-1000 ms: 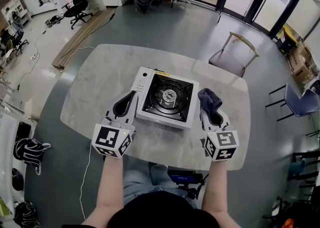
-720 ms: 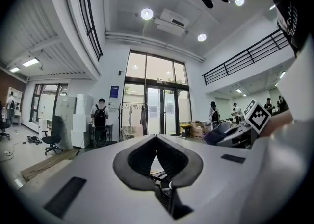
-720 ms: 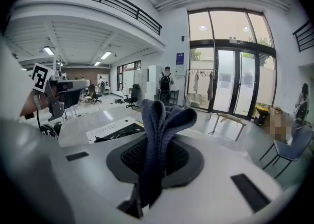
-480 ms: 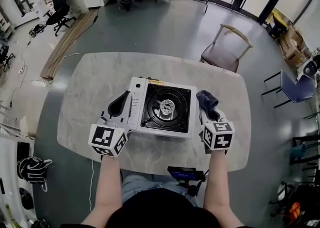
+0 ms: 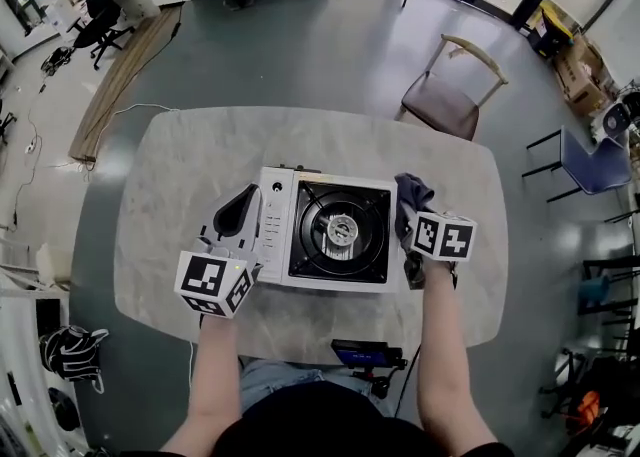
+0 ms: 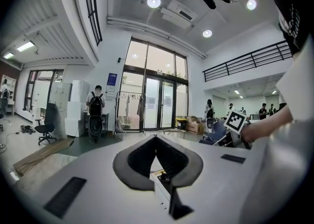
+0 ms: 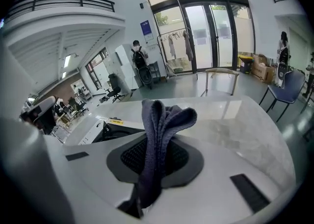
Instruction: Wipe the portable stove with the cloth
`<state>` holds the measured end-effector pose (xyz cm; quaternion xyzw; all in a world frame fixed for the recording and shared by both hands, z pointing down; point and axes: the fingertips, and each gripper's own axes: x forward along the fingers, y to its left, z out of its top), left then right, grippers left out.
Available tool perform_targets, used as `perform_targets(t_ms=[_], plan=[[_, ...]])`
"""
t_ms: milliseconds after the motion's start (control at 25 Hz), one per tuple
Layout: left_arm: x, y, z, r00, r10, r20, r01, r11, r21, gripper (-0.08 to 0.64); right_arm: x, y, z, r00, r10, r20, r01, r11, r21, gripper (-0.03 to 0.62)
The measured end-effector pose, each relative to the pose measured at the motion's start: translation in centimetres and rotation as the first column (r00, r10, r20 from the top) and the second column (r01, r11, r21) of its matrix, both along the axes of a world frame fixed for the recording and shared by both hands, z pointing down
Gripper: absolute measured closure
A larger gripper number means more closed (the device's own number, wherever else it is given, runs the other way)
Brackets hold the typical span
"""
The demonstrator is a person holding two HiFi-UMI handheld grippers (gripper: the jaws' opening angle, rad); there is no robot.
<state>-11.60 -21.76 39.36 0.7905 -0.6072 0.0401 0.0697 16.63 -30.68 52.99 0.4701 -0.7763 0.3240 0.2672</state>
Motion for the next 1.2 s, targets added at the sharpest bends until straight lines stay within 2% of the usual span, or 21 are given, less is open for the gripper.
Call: perform_targets(t_ms=[360, 520, 600, 760, 1000, 1200], plan=[[-0.1, -2.2, 2.7, 0.999, 0.051, -0.009, -0.052, 0.997, -0.050, 0.549, -0.7, -3.0, 2.8, 0.997, -0.025, -0.071, 0.021, 0.998, -0.057, 0.528], [-0.4, -2.1, 3.1, 0.999, 0.039, -0.010, -0.039, 0.998, -0.053, 0.549, -1.1, -3.3, 3.7, 0.995, -0.069, -0.074, 0.061, 0.993, -0.101, 0.528], [-0.6, -2.0, 3.2, 1.000, 0.019, -0.018, -0.020, 0.998, -0.054, 0.549, -1.1, -3.4, 3.9, 0.996, -0.073, -0.044, 0.067, 0.990, -0.125, 0.528], [-0.4, -1.5, 2.9, 1.000, 0.017, -0.021, -0.018, 0.998, -0.056, 0.549, -1.1, -3.2, 4.1, 0.999, -0.037, 0.024, 0.040, 0.986, -0.159, 0.529], [-0.4, -0.9, 2.5, 1.000, 0.018, -0.018, -0.019, 0.998, -0.052, 0.549, -1.1, -2.4, 4.1, 1.000, -0.001, -0.029, -0.002, 0.992, -0.125, 0.529], [-0.5, -0.4, 1.9, 1.000, 0.024, -0.013, -0.024, 0.999, -0.046, 0.549, -1.0, -1.3, 4.0, 0.999, 0.054, 0.002, -0.053, 0.989, -0.135, 0.529]])
